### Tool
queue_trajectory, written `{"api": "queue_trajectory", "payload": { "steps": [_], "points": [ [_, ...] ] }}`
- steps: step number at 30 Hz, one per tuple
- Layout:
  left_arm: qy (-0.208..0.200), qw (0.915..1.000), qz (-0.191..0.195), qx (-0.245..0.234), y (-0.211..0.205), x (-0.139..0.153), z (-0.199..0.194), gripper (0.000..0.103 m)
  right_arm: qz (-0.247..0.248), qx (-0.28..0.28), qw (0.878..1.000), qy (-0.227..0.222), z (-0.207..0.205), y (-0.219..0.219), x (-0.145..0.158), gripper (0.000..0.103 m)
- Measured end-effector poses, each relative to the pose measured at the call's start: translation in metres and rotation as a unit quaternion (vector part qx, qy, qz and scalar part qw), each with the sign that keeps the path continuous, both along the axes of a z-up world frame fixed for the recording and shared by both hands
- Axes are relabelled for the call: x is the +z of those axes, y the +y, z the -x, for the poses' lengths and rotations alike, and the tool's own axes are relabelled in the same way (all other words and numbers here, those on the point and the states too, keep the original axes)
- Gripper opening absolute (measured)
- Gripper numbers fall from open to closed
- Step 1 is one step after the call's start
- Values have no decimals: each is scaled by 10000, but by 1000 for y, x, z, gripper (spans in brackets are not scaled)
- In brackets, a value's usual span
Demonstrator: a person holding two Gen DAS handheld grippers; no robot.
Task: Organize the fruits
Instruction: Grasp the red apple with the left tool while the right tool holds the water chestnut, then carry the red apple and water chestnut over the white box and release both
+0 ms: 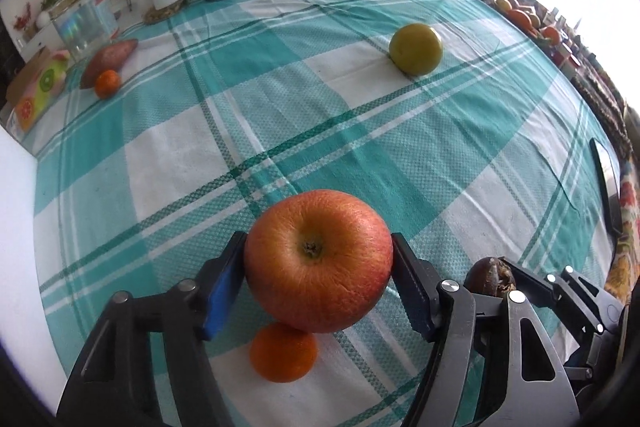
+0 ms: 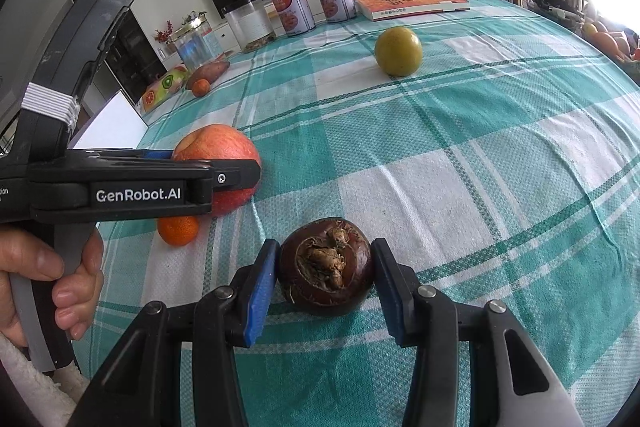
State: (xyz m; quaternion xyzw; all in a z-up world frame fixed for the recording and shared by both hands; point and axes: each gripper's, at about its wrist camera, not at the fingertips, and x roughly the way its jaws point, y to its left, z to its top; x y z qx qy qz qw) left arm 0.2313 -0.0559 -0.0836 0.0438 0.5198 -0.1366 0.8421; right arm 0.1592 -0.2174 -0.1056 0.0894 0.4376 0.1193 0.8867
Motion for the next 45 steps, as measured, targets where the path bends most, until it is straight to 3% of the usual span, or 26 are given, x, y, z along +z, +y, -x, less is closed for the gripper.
{"api": "queue_trajectory", "payload": {
  "steps": [7,11,15,21,27,29,30,33,34,43,45],
  "points": [
    [-184,9931,576,1004,49,21,7,71,-135,-29,9999,13,-1,-3,0,47],
    [-527,9834,519,1657,87,43,35,71,-148,-33,9999,13,-1,-3,-1,47],
    [-565,9761,554,2025,114,48,72,71,-132,3,9999,5,0,-1,0,47],
    [-243,9818,408,1840,112,22,128,71,-144,419,9989,-164,13,15,8,47],
    [-219,9888,92,1470,101,-1,151,72,569,874,9944,-142,26,49,4,47],
    [-169,9895,166,1423,102,-7,154,73,602,886,9942,-78,25,50,0,48],
    [-244,9895,184,1411,103,-5,157,73,562,865,9946,-71,26,47,1,49],
    [-437,9910,178,1254,103,0,165,89,246,745,9969,43,24,36,0,77],
    [-496,9912,158,1220,104,2,169,89,124,721,9973,62,24,33,1,79],
    [-630,9892,59,1325,108,0,168,89,194,728,9972,22,26,36,2,79],
    [-692,9886,-21,1338,106,1,168,89,197,733,9971,-15,27,36,4,72]
  ]
}}
